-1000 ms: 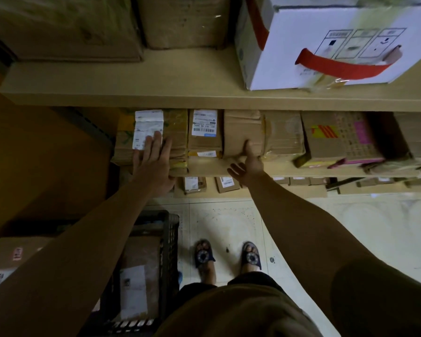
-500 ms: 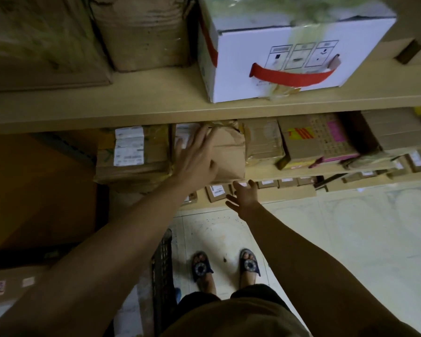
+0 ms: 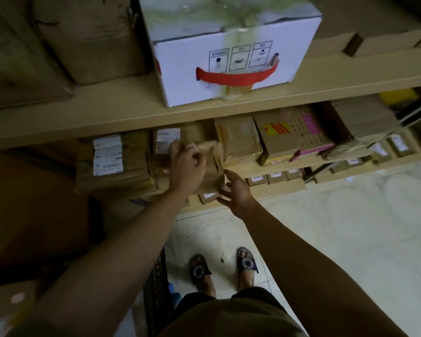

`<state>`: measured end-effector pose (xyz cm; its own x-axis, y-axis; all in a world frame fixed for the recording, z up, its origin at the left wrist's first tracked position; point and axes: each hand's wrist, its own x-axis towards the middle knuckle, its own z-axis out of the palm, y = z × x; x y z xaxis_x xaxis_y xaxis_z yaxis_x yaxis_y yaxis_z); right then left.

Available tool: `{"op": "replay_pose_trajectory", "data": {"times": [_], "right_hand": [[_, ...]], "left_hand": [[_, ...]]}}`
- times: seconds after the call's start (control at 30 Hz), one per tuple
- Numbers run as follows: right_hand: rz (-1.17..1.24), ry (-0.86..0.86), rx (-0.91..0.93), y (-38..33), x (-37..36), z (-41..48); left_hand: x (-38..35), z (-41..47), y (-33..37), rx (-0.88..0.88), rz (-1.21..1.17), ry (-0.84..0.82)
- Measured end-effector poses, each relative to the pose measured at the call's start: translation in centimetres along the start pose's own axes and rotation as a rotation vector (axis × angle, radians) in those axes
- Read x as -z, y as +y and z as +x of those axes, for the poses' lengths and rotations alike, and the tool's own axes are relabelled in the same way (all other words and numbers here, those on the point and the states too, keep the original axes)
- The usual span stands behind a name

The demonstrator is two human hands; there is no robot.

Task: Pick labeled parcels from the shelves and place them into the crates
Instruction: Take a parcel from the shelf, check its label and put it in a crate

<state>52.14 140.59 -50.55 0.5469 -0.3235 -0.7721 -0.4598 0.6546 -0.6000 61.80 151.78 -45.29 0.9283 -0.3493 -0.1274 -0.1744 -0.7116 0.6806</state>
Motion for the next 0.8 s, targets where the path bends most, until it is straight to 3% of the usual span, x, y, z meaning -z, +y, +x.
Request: {"op": "replay_pose_trajectory", "data": {"times": [0.13,0.23,0.4,0.5,0.8], "right_hand": [[-0.001,-0.042,-0.03,0.4,0.6,-1.8],[-0.007,-0.072,-0.018,0.9,1.6,-3.4],[-0.012,-0.073,0.089,2.0,3.5,-6.1],[-0.019,-0.105,0.143,2.1,4.1,-7.6],[-0.064,-0.335,0.342,-0.6,6.2,-11.3]], "left_hand": [[-0.2,-3.9,0.2,0.256,-0.424,0.111],[-0.4,-6.3,0.2,0.466,-0.805,0.073],[-0.4,-7.9,-1.4,0.635,-0.88,-0.004],[-0.1,-8.5,-2.5,0.759,-1.047,-0.12],[2.8,-12.5,-1.1,0.539,-1.091,-0.302]]}}
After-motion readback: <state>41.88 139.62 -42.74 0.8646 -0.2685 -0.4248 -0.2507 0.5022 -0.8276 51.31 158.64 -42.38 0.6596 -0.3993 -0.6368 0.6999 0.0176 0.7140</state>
